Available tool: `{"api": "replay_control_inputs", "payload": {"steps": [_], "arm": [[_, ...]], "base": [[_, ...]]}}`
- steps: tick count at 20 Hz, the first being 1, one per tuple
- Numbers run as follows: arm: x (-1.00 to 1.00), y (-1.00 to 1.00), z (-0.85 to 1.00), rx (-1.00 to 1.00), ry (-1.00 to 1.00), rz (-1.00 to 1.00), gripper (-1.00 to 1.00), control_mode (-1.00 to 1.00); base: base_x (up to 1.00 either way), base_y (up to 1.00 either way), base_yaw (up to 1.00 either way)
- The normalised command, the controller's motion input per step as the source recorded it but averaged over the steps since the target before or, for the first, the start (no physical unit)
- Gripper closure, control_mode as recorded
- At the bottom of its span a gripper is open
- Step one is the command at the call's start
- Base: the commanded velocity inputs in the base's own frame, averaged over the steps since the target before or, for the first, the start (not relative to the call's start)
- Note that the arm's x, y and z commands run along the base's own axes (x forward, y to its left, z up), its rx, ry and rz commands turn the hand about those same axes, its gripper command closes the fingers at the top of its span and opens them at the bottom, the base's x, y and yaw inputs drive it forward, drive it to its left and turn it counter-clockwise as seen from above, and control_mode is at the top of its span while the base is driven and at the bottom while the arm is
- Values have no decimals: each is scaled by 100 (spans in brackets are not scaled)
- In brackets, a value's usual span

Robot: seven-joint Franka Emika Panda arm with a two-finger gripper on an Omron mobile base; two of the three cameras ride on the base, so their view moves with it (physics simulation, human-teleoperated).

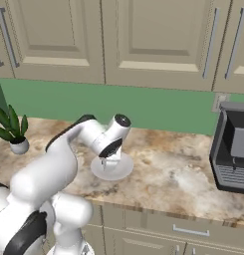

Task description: Pick up the marshmallow and place it in the cup of hot chocolate on the dining counter.

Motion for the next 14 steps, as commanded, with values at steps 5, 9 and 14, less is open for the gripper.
{"api": "replay_control_inputs", "payload": {"steps": [5,9,14], "arm": [[-34,8,58,23,-17,0,100,-100],[-30,17,58,31,-2,1,100,-100],[-29,3,48,35,0,7,100,-100]], "base": [[0,0,0],[0,0,0],[0,0,0]]}}
